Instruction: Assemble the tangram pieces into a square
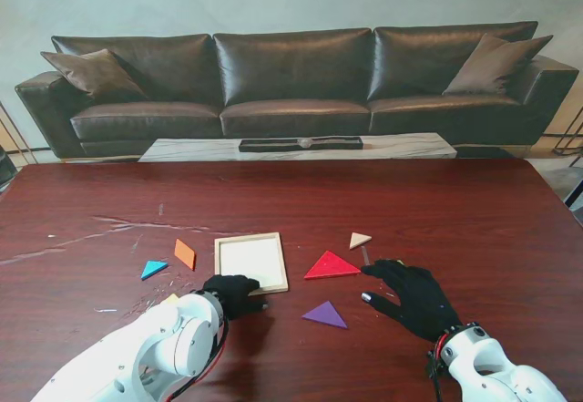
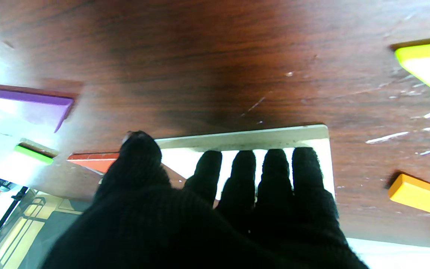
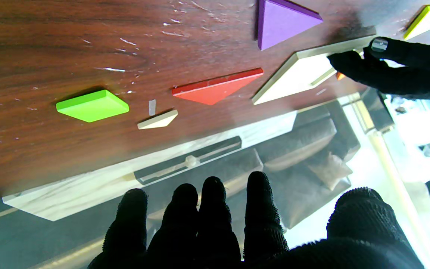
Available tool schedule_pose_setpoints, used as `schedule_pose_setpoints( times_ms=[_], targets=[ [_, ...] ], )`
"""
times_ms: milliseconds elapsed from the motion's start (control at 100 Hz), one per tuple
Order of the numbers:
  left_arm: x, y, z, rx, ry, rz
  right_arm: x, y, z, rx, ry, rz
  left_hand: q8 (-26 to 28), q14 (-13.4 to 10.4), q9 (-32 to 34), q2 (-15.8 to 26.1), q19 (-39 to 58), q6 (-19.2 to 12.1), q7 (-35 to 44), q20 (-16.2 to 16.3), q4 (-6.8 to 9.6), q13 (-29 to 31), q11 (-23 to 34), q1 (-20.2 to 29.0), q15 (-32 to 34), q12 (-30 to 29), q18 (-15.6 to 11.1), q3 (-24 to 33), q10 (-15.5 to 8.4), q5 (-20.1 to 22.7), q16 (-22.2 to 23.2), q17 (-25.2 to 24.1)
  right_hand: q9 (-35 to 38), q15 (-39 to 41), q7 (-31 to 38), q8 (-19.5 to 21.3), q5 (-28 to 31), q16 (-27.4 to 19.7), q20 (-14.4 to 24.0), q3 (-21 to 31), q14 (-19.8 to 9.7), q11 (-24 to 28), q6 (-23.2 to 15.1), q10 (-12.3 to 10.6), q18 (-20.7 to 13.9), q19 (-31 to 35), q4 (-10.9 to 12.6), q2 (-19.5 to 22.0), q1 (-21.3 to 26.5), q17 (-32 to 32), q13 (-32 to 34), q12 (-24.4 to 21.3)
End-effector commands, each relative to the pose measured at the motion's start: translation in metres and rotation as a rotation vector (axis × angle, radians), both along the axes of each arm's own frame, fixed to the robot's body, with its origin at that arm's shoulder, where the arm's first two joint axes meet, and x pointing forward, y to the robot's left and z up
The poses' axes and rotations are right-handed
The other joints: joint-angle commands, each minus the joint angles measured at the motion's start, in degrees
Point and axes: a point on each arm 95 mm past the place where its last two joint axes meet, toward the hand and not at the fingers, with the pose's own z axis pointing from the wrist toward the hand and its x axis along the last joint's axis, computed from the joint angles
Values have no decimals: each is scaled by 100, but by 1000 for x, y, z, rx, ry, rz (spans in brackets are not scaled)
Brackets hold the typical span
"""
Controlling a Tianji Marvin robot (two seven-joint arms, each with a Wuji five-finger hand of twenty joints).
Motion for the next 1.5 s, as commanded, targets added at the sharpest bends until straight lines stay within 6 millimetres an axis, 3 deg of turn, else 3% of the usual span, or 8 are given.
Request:
schedule_pose_setpoints(
  times_ms=[0, 580, 930, 1210, 1490],
  targets=[
    [-9, 2, -13, 9, 35, -5, -2, 3, -1, 1, 5, 4, 81, 152, 241, 296, 142, -148, 253, 151, 183, 341, 43, -108, 526, 57, 75, -110, 74, 278, 241, 18, 10, 7, -27, -106, 62, -56, -107, -53, -19, -27, 21, -4, -100, 17, 89, 159, 103, 21, 66, 28],
    [-2, 0, 10, 33, -112, -60, -2, 2, -1, 1, 10, 1, 132, 85, 240, 245, 117, -266, 354, 139, 190, 332, 50, -51, 490, 74, 88, -99, -33, 280, 229, -5, 11, 6, -30, -109, 61, -55, -108, -53, -19, -29, 27, -10, -103, 17, 89, 168, 107, 20, 61, 27],
    [0, 7, 43, -59, -422, -29, -1, 3, -2, 0, 13, 4, 164, -20, 216, 151, -159, -404, 464, 8, 198, 192, 27, 67, 294, 57, 104, -72, -190, 279, 103, -133, 6, 4, -30, -108, 58, -55, -108, -53, -20, -35, 12, -15, -96, 18, 89, 163, 110, 21, 60, 25],
    [-23, 22, 53, -107, -549, -16, -1, 4, -2, -2, 12, 6, 131, -140, -19, 90, -738, -494, 442, -265, 205, -262, -110, 93, -97, -2, 127, -73, -337, 116, -187, -414, 0, 6, -25, -101, 49, -54, -106, -56, -7, -33, -14, -13, -82, 22, 89, 134, 113, 22, 66, 26],
    [-56, 42, 37, -105, -568, 29, 0, 8, -3, -5, 18, 16, 78, -208, -554, -24, -1445, -515, 209, -539, 212, -819, -335, 49, -495, -68, 68, -66, -445, -192, -373, -728, -14, 4, -17, -85, 16, -55, -105, -59, 17, -29, -65, -17, -59, 27, 90, 90, 108, 23, 64, 29]
  ],
)
